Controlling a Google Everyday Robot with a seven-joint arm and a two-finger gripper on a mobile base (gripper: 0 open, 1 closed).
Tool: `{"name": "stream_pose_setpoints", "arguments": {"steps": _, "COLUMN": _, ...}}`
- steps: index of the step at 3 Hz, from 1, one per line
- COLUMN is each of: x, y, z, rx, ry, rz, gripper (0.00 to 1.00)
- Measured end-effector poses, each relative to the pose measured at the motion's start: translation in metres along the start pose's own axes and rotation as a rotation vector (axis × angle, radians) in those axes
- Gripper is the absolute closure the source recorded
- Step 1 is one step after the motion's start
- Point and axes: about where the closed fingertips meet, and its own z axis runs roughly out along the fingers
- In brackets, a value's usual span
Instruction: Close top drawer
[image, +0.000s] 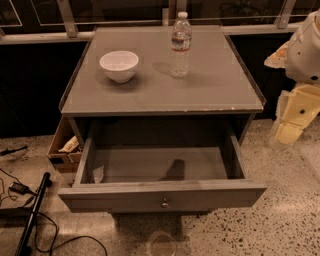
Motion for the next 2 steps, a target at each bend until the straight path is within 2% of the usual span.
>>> {"name": "stream_pose_setpoints", "arguments": {"steps": 1, "x": 0.0000, "y": 0.0000, "z": 0.0000, "rx": 0.000, "ry": 0.000, "rz": 0.000, "gripper": 0.00}}
{"name": "stream_pose_setpoints", "arguments": {"steps": 2, "x": 0.0000, "y": 0.0000, "z": 0.0000, "rx": 0.000, "ry": 0.000, "rz": 0.000, "gripper": 0.18}}
